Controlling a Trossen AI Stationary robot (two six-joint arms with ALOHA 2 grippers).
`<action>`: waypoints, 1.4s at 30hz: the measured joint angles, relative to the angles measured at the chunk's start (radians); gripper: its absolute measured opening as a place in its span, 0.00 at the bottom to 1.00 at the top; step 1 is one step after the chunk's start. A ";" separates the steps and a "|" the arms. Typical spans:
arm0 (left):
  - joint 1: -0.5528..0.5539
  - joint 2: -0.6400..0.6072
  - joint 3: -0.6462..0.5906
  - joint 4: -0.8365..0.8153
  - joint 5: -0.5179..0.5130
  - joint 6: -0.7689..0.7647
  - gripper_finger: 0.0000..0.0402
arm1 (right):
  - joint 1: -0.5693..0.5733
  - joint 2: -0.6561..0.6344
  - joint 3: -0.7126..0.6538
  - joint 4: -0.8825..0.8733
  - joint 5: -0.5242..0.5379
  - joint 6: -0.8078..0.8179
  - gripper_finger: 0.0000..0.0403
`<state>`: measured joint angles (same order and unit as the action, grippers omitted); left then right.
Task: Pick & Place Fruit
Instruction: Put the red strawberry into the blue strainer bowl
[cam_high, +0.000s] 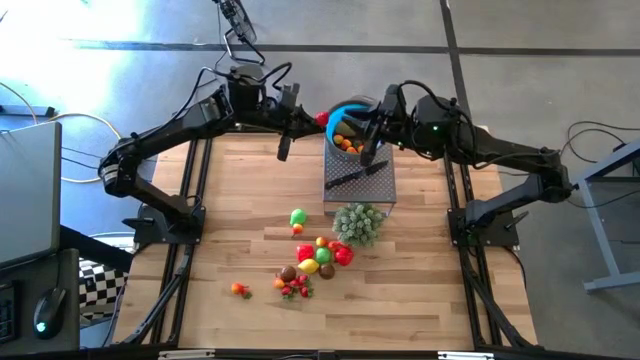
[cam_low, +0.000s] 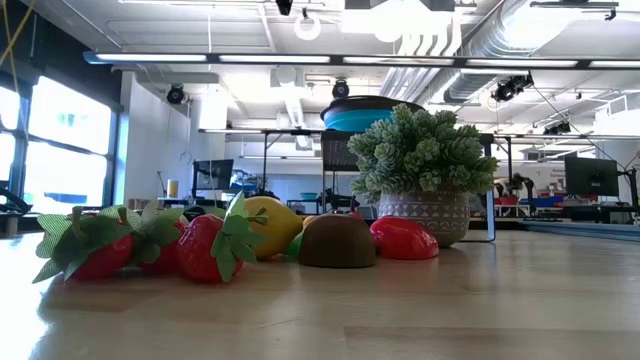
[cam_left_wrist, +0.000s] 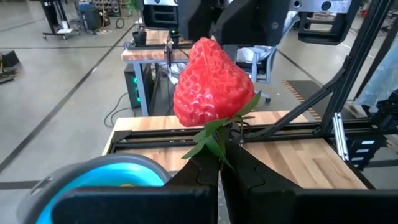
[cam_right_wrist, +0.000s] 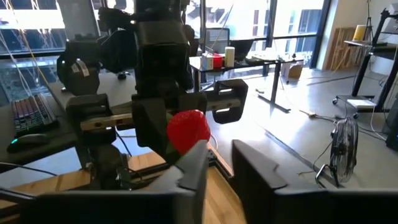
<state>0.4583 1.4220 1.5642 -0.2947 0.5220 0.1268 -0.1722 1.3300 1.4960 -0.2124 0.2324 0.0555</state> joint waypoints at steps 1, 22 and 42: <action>0.000 0.000 0.000 0.000 0.000 0.000 0.00 | 0.000 0.000 0.000 0.002 0.000 0.000 0.25; 0.000 0.000 0.000 0.000 0.072 -0.005 0.00 | -0.033 0.101 0.000 0.053 -0.244 0.055 0.75; -0.054 0.008 -0.002 0.021 0.092 -0.023 0.00 | -0.047 0.101 0.000 0.143 -0.296 0.050 0.74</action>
<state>0.4045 1.4300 1.5627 -0.2735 0.6141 0.1034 -0.2188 1.4315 1.4960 -0.0692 -0.0631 0.1051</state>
